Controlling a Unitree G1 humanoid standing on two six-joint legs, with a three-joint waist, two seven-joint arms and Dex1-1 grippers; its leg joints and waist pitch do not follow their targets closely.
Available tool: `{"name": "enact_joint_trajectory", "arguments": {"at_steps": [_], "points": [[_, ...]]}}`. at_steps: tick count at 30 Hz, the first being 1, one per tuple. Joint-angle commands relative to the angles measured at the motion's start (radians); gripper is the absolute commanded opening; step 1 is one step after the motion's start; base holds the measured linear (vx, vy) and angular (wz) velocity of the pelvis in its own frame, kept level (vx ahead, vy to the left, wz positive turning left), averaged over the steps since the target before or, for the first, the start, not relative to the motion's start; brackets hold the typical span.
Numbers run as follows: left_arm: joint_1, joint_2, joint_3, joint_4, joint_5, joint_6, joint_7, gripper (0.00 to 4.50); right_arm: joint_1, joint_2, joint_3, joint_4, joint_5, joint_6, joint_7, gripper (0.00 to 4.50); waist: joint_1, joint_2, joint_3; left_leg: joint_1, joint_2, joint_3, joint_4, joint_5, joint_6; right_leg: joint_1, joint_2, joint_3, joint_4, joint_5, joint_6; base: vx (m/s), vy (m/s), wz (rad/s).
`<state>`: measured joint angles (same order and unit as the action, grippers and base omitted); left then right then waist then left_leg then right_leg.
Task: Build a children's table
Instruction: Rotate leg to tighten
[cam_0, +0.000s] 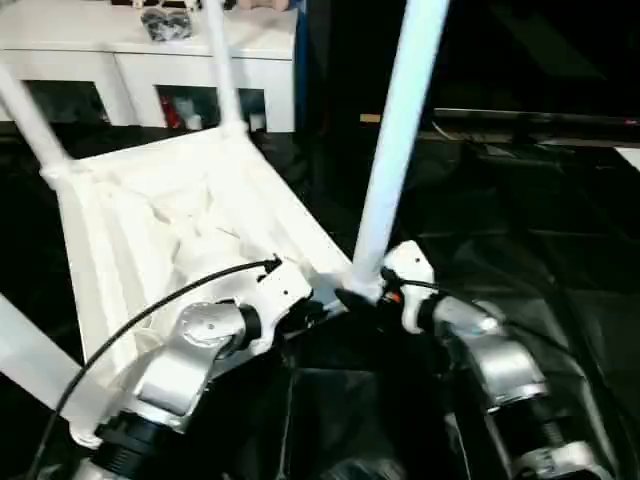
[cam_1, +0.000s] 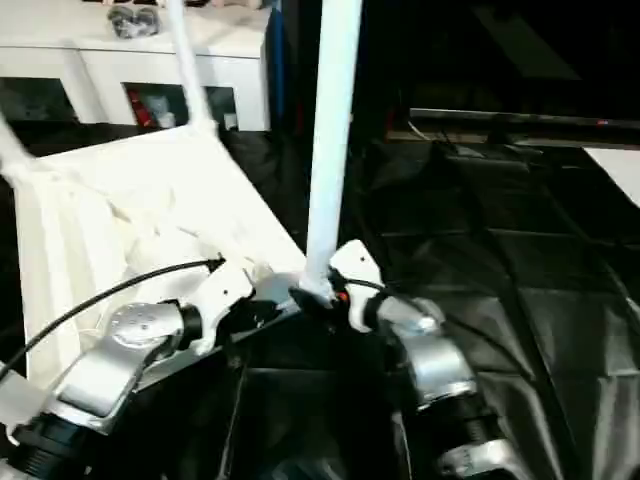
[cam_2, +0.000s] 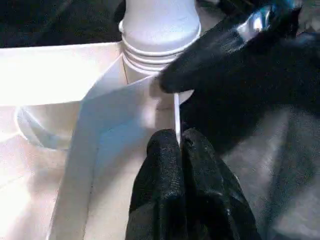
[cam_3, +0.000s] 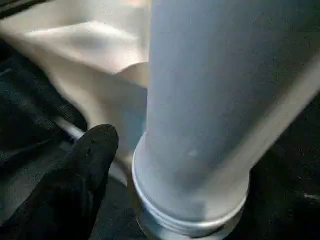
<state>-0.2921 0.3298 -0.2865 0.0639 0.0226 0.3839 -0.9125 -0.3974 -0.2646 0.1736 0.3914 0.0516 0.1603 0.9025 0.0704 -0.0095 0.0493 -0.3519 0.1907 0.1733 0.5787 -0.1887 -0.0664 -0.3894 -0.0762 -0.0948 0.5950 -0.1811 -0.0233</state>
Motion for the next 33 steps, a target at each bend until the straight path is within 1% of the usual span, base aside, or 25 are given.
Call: {"name": "enact_joint_trajectory", "arguments": {"at_steps": [1,2,3,4,5,6,7,8,9,10,11,12,13,14,16,17,19,20,22,25,29,30,31,33], "points": [[-0.017,0.000,-0.049,-0.028,-0.038,-0.023,-0.068,0.00,-0.014,-0.015,0.055,-0.052,0.037,-0.020,0.123,3.92,0.005,0.005,-0.058,0.005,0.045,-0.009,-0.062,-0.186,0.061,0.046,-0.073,0.062,-0.064,-0.167,-0.215,0.000,0.000,0.00],[-0.014,0.013,-0.048,-0.032,-0.047,-0.021,-0.091,0.00,-0.015,-0.036,0.060,-0.052,0.044,-0.022,0.164,3.92,0.008,0.002,-0.058,0.003,0.047,-0.010,-0.064,-0.179,0.064,0.048,-0.073,0.061,-0.063,-0.167,-0.215,0.000,0.000,0.00],[-0.011,0.026,-0.049,-0.034,-0.053,-0.028,-0.114,0.00,-0.015,-0.053,0.065,-0.053,0.050,-0.022,0.199,3.92,0.013,0.003,-0.059,0.004,0.047,-0.010,-0.063,-0.178,0.064,0.048,-0.074,0.061,-0.062,-0.170,-0.216,0.000,0.000,0.00],[-0.011,0.026,-0.049,-0.034,-0.053,-0.028,-0.114,0.00,-0.015,-0.053,0.065,-0.053,0.050,-0.022,0.199,3.92,0.016,0.003,-0.058,0.005,0.047,-0.010,-0.063,-0.178,0.064,0.047,-0.073,0.061,-0.062,-0.172,-0.216,0.000,0.000,0.00],[-0.006,0.065,-0.050,-0.034,-0.072,-0.038,-0.179,0.00,-0.019,-0.083,0.073,-0.051,0.061,-0.041,0.270,3.92,0.019,0.000,-0.058,0.007,0.048,-0.009,-0.063,-0.184,0.062,0.046,-0.073,0.061,-0.063,-0.180,-0.216,0.000,0.000,0.00],[-0.006,0.078,-0.051,-0.032,-0.078,-0.043,-0.201,0.00,-0.021,-0.091,0.075,-0.049,0.064,-0.048,0.291,3.92,0.020,0.001,-0.057,0.004,0.046,-0.010,-0.063,-0.192,0.062,0.048,-0.075,0.061,-0.062,-0.194,-0.215,0.000,0.000,0.00],[-0.006,0.084,-0.051,-0.030,-0.080,-0.048,-0.211,0.00,-0.022,-0.093,0.076,-0.048,0.066,-0.050,0.298,3.92,0.019,0.001,-0.057,0.004,0.046,-0.010,-0.064,-0.194,0.062,0.048,-0.075,0.060,-0.062,-0.200,-0.215,0.000,0.000,0.00],[-0.008,0.101,-0.051,-0.025,-0.088,-0.055,-0.239,0.00,-0.025,-0.101,0.080,-0.044,0.070,-0.054,0.322,3.92,0.019,-0.007,-0.056,0.005,0.048,-0.009,-0.065,-0.200,0.061,0.046,-0.075,0.060,-0.065,-0.219,-0.210,0.000,0.000,0.00],[-0.010,0.107,-0.050,-0.020,-0.092,-0.055,-0.247,0.00,-0.027,-0.104,0.083,-0.043,0.071,-0.056,0.332,3.92,0.021,-0.004,-0.057,0.007,0.048,-0.010,-0.065,-0.199,0.060,0.046,-0.076,0.061,-0.064,-0.223,-0.210,0.000,0.000,0.00],[-0.014,0.114,-0.048,-0.013,-0.093,-0.060,-0.258,0.00,-0.028,-0.108,0.088,-0.044,0.074,-0.050,0.346,3.92,0.020,-0.006,-0.056,0.009,0.049,-0.009,-0.065,-0.200,0.059,0.043,-0.076,0.062,-0.066,-0.230,-0.210,0.000,0.000,0.00],[-0.019,0.123,-0.048,-0.006,-0.097,-0.063,-0.271,0.00,-0.030,-0.114,0.094,-0.045,0.079,-0.044,0.366,3.76,0.021,-0.006,-0.054,0.011,0.050,-0.008,-0.066,-0.207,0.054,0.041,-0.075,0.062,-0.067,-0.248,-0.208,0.000,0.000,0.00],[-0.025,0.136,-0.049,0.002,-0.100,-0.066,-0.289,0.00,-0.031,-0.120,0.103,-0.048,0.082,-0.037,0.388,3.76,0.022,-0.011,-0.054,0.010,0.049,-0.009,-0.065,-0.207,0.055,0.042,-0.075,0.062,-0.067,-0.254,-0.206,0.000,0.000,0.00],[-0.026,0.140,-0.049,0.003,-0.101,-0.066,-0.294,0.00,-0.032,-0.122,0.105,-0.048,0.083,-0.035,0.394,3.67,0.023,-0.008,-0.054,0.008,0.049,-0.009,-0.066,-0.205,0.053,0.044,-0.077,0.062,-0.064,-0.258,-0.205,0.000,0.000,0.00],[-0.034,0.153,-0.050,0.011,-0.106,-0.065,-0.314,0.00,-0.034,-0.128,0.115,-0.050,0.085,-0.031,0.416,3.57,0.023,-0.008,-0.054,0.008,0.049,-0.010,-0.067,-0.206,0.050,0.042,-0.076,0.062,-0.066,-0.271,-0.199,0.000,0.000,0.00],[-0.036,0.157,-0.050,0.014,-0.108,-0.065,-0.322,0.00,-0.035,-0.129,0.118,-0.049,0.085,-0.030,0.423,3.40,0.023,-0.007,-0.054,0.010,0.050,-0.010,-0.067,-0.207,0.047,0.041,-0.076,0.062,-0.066,-0.270,-0.197,0.000,0.000,0.00],[-0.043,0.166,-0.053,0.018,-0.116,-0.064,-0.341,0.00,-0.037,-0.133,0.129,-0.048,0.082,-0.033,0.444,3.31,0.023,-0.009,-0.054,0.009,0.051,-0.010,-0.067,-0.206,0.043,0.042,-0.077,0.062,-0.065,-0.263,-0.199,0.000,0.000,0.00],[-0.045,0.170,-0.056,0.020,-0.119,-0.064,-0.348,0.00,-0.037,-0.134,0.132,-0.047,0.081,-0.035,0.453,3.15,0.026,-0.009,-0.055,0.009,0.050,-0.010,-0.067,-0.206,0.041,0.042,-0.078,0.063,-0.063,-0.260,-0.200,0.000,0.000,0.00],[-0.047,0.174,-0.059,0.023,-0.120,-0.066,-0.358,0.00,-0.037,-0.135,0.136,-0.045,0.080,-0.038,0.460,3.15,0.026,-0.009,-0.056,0.007,0.050,-0.010,-0.066,-0.200,0.042,0.043,-0.078,0.063,-0.062,-0.254,-0.201,0.000,0.000,0.00],[-0.048,0.176,-0.061,0.027,-0.120,-0.069,-0.366,0.00,-0.035,-0.136,0.140,-0.043,0.081,-0.044,0.467,2.90,0.029,-0.009,-0.056,0.007,0.050,-0.010,-0.066,-0.196,0.042,0.043,-0.078,0.063,-0.062,-0.249,-0.200,0.000,0.000,0.00],[-0.044,0.177,-0.062,0.022,-0.125,-0.067,-0.371,0.00,-0.027,-0.138,0.145,-0.051,0.085,-0.044,0.475,2.76,0.032,-0.010,-0.057,0.006,0.050,-0.010,-0.065,-0.186,0.042,0.045,-0.079,0.063,-0.060,-0.237,-0.202,0.000,0.000,0.00],[-0.039,0.163,-0.056,0.024,-0.124,-0.073,-0.345,0.00,-0.013,-0.131,0.146,-0.065,0.099,-0.032,0.473,2.70,0.035,-0.010,-0.057,0.005,0.050,-0.010,-0.065,-0.185,0.042,0.046,-0.078,0.063,-0.061,-0.240,-0.199,0.000,0.000,0.00],[-0.039,0.155,-0.052,0.026,-0.121,-0.078,-0.327,0.00,-0.007,-0.125,0.142,-0.069,0.104,-0.028,0.467,2.68,0.036,-0.009,-0.058,0.006,0.050,-0.010,-0.065,-0.184,0.041,0.046,-0.079,0.062,-0.060,-0.240,-0.199,0.000,0.000,0.00],[-0.039,0.134,-0.044,0.033,-0.108,-0.082,-0.279,0.00,0.001,-0.104,0.132,-0.068,0.104,-0.032,0.430,2.67,0.037,-0.009,-0.057,0.007,0.051,-0.009,-0.065,-0.188,0.040,0.044,-0.078,0.064,-0.062,-0.242,-0.197,0.000,0.000,0.00],[-0.043,0.097,-0.031,0.045,-0.086,-0.085,-0.203,0.00,0.007,-0.063,0.113,-0.055,0.094,-0.038,0.352,2.67,0.039,-0.009,-0.055,0.011,0.050,-0.008,-0.066,-0.208,0.030,0.040,-0.078,0.064,-0.067,-0.263,-0.196,0.000,0.000,0.00]]}}
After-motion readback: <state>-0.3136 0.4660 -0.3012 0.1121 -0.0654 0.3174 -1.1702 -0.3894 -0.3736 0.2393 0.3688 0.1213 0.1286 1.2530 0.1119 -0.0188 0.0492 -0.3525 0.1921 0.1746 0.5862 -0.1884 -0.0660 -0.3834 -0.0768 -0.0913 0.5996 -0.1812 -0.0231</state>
